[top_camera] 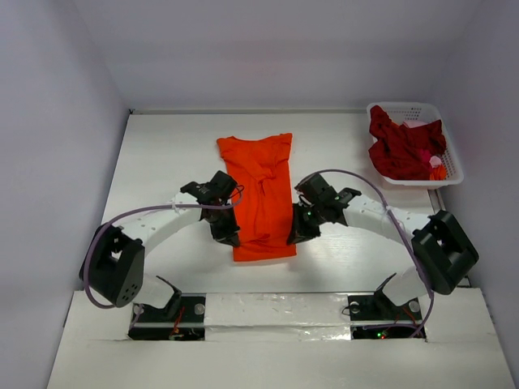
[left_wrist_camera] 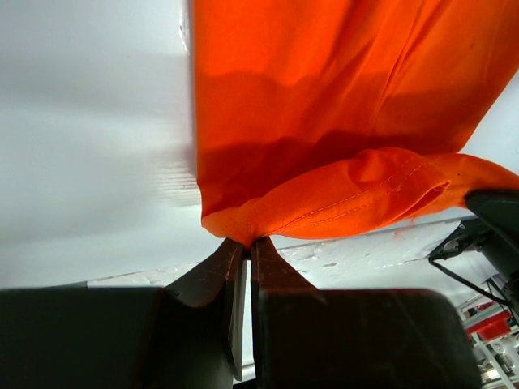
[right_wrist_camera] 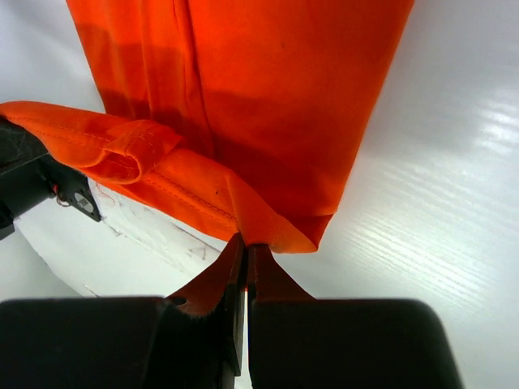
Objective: Fold and stack the t-shirts
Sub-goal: Fold the folded rectangular tshirt in 1/3 of the way
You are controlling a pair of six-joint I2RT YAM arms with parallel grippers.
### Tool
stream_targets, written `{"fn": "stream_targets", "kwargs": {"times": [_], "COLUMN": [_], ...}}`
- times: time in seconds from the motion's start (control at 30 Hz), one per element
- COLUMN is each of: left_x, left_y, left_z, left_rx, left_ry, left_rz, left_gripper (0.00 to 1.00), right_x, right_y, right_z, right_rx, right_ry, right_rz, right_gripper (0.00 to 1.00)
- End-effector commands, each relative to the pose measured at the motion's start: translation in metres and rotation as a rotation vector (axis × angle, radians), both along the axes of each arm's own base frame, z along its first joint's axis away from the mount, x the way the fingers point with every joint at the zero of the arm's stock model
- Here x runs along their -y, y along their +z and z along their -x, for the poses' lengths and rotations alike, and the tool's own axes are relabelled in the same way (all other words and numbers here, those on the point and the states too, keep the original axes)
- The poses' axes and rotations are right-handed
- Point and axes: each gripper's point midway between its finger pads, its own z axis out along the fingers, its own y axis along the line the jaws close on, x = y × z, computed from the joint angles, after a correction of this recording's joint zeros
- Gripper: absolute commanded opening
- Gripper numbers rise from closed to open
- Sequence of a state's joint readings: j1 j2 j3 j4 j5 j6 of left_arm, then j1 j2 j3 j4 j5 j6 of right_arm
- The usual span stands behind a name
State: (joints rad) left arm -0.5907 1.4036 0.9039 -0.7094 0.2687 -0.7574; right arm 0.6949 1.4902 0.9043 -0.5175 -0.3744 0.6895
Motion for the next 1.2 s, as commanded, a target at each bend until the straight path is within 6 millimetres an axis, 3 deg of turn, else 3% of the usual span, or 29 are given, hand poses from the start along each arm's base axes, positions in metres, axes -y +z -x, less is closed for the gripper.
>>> {"fn": "stream_targets", "kwargs": {"times": [0.0,0.43,0.9,1.17], "left_x": [-0.005,-0.008,-0.009,-0.011], "left_y": [0.005,0.02,0.011,0.018], "left_z": [-0.01,-0.037,-0.069,-0.085], "left_rx": [0.015,0.058,0.063,0.085], "left_ry": [-0.009,-0.009,-0.012,0.002], "left_rz": [-0.021,-0.023,-0.049,-0.043], "left_gripper": [0.0,0.0,0.0,0.0], "right_x": [-0.005,-0.002,-0.001,0.002], "right_y": [0.014,0.017,0.009,0.012], "right_z": [-0.016,-0.036,-0.057,-0.075], "right_rx": [0.041,0.067,0.058,0.078], "right_ry": [0.006,-0.006,-0.025,-0.033], "right_rz": [-0.027,-0.013,-0.009,0.0], "right_gripper": [0.0,0.0,0.0,0.0]}}
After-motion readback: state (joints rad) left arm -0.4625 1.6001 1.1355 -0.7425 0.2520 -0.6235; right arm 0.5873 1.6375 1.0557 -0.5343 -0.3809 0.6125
